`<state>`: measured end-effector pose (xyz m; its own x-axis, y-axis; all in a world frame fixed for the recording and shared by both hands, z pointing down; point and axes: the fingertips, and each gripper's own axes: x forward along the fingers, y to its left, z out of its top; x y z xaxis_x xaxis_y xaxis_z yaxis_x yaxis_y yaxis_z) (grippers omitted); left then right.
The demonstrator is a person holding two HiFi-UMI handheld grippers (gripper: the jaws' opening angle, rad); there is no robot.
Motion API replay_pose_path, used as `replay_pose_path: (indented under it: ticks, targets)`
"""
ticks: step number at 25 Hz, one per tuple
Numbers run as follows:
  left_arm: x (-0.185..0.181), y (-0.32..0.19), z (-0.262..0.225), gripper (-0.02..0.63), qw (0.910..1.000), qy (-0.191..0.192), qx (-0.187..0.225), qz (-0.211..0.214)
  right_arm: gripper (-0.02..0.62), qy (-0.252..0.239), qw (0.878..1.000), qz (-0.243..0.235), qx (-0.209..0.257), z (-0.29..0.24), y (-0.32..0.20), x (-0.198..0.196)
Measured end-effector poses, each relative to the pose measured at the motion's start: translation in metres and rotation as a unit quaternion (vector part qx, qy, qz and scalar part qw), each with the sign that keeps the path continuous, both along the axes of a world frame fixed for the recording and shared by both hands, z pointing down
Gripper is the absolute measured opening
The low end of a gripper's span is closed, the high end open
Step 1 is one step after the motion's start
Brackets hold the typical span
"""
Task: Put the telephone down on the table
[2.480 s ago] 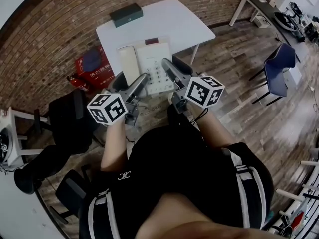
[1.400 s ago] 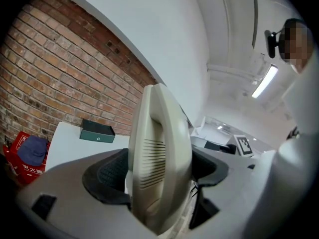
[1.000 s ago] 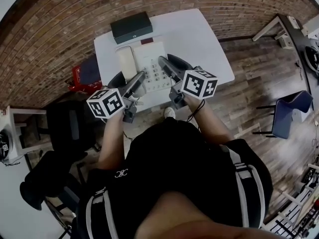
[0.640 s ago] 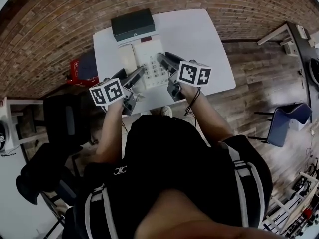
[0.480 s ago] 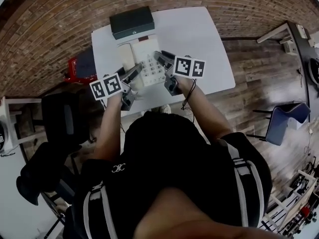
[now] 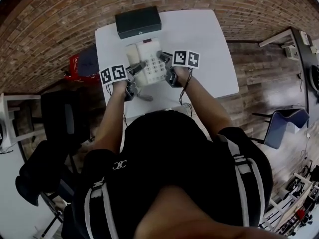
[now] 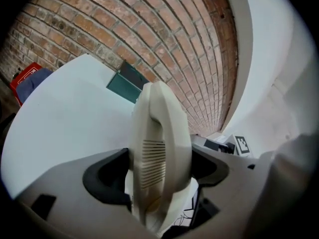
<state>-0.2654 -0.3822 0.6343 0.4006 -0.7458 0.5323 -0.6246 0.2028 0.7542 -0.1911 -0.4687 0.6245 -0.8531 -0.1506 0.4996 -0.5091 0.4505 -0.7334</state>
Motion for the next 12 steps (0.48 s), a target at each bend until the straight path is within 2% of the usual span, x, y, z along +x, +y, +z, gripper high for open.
replay_pose_path:
  ticks: [5,12]
  targets:
    - [-0.004,-0.004,0.03,0.373,0.9993,0.013,-0.032,0.009,0.146,0.02,0.999,0.013,-0.032,0.035,-0.002,-0.002]
    - [0.0,0.002,0.06,0.373,0.9972,0.046,-0.059,0.004,0.146,0.06,0.997,0.001,-0.04,0.062,0.001,-0.001]
